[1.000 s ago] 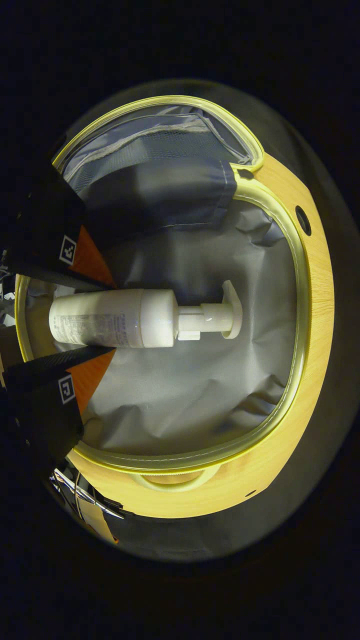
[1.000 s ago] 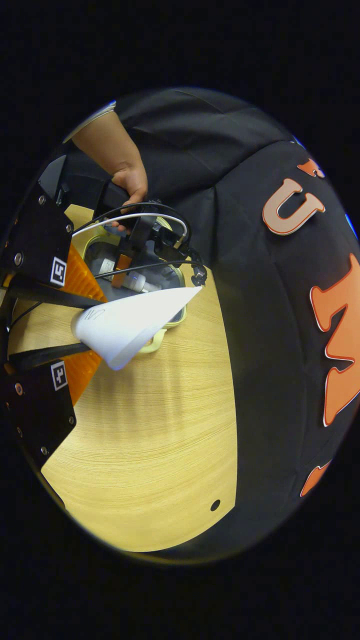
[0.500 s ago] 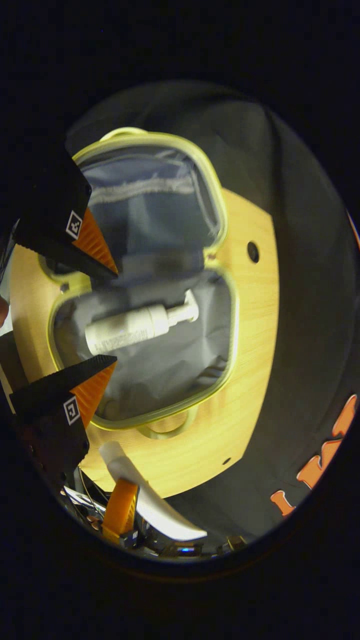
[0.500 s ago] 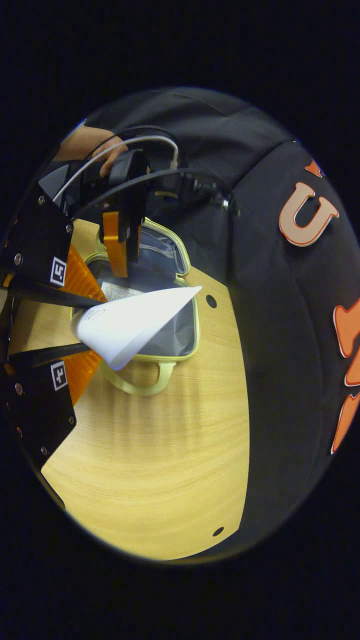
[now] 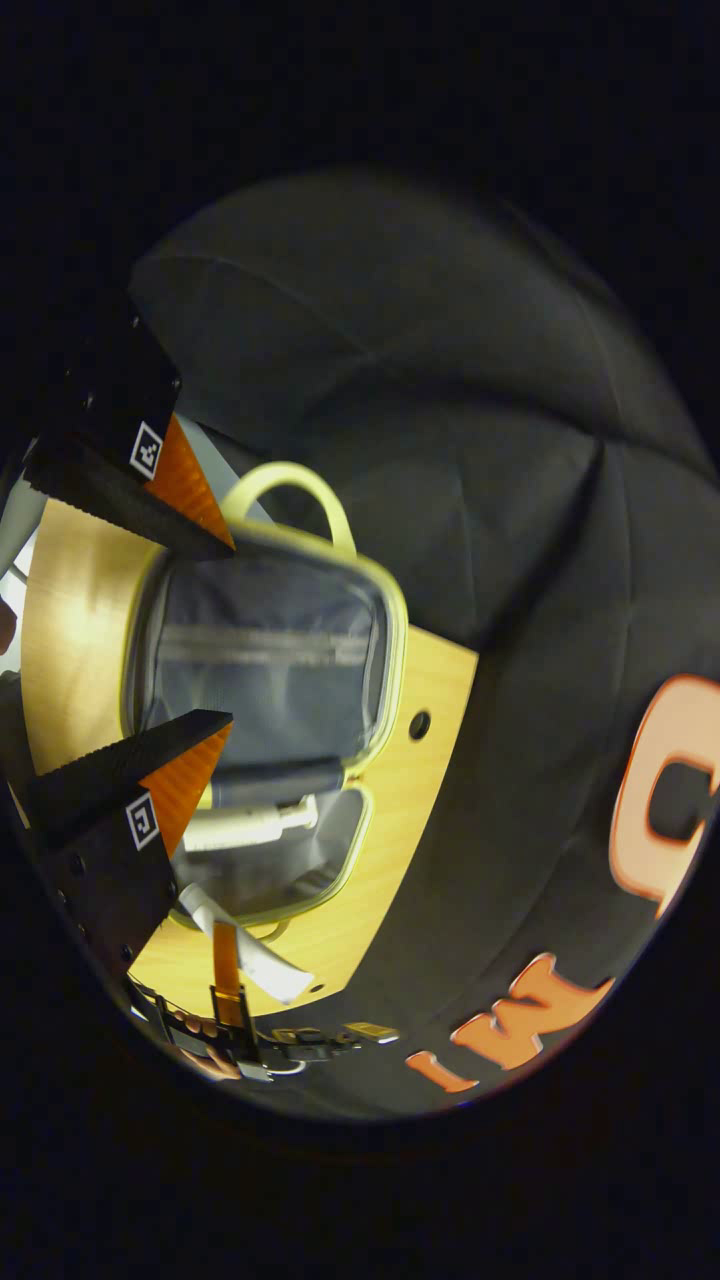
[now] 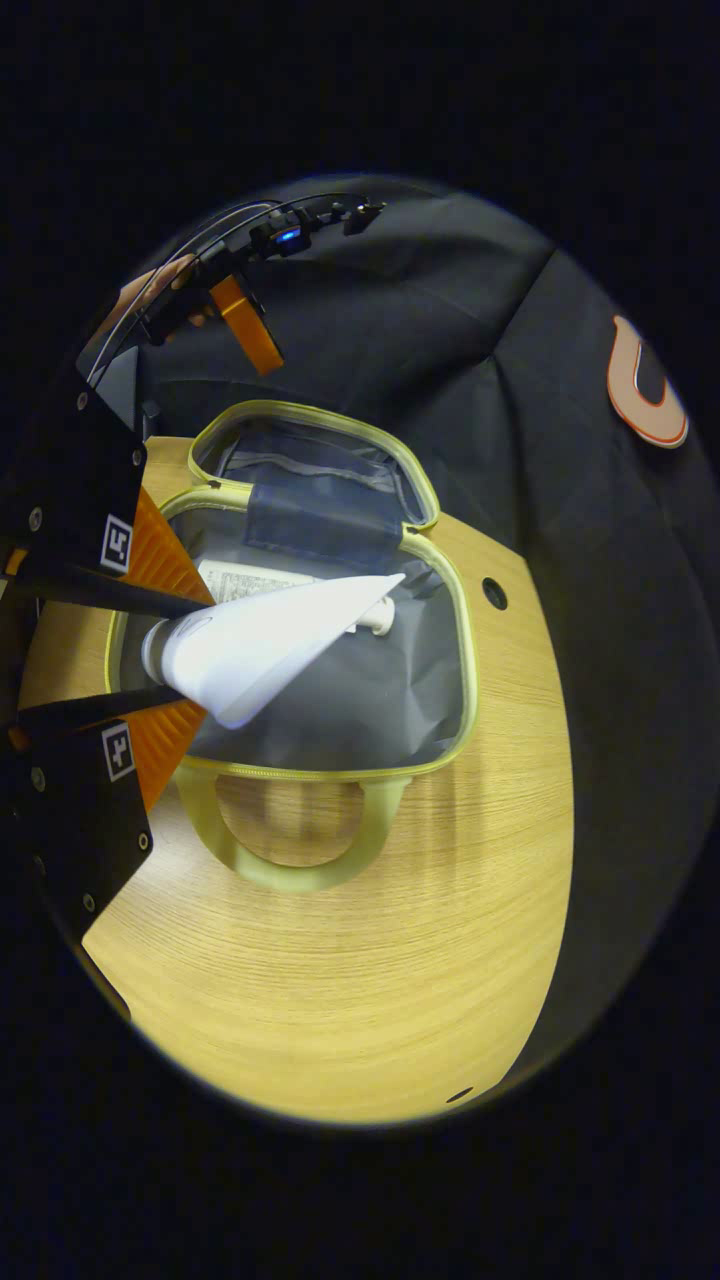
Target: First open the suitcase, pack the skin care products into it, and then close the suitcase.
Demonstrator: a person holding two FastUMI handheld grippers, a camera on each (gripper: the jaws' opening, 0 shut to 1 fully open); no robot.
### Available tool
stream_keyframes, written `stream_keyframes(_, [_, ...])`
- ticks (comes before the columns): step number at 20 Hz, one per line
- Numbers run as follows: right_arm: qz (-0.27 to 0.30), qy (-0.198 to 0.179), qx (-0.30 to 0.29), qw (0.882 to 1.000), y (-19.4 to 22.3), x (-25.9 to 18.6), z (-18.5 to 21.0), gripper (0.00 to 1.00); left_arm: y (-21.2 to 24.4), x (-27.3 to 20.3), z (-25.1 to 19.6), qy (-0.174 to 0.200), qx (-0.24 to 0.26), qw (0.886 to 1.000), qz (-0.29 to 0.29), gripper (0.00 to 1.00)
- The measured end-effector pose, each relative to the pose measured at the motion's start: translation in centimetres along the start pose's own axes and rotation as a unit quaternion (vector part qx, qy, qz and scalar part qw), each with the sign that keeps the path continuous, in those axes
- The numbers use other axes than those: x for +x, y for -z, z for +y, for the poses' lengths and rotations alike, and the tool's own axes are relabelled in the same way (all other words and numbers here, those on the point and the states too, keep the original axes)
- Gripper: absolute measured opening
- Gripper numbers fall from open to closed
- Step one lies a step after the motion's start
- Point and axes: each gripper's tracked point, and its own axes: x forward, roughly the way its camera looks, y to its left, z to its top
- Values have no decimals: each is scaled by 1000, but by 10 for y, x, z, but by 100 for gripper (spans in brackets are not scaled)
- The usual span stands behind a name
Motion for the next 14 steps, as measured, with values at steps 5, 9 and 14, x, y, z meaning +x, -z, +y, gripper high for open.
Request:
stream_keyframes(5, [48,28,-8,998,8,31,-10,40,-18,-24,114,-48,-87,995,-22,97])
stream_keyframes(9, [65,38,26,997,-7,52,-11,40,-8,1,139,-32,-149,988,-7,98])
stream_keyframes(14, [70,68,45,994,-8,72,-15,40,-7,60,143,-5,-259,966,18,97])
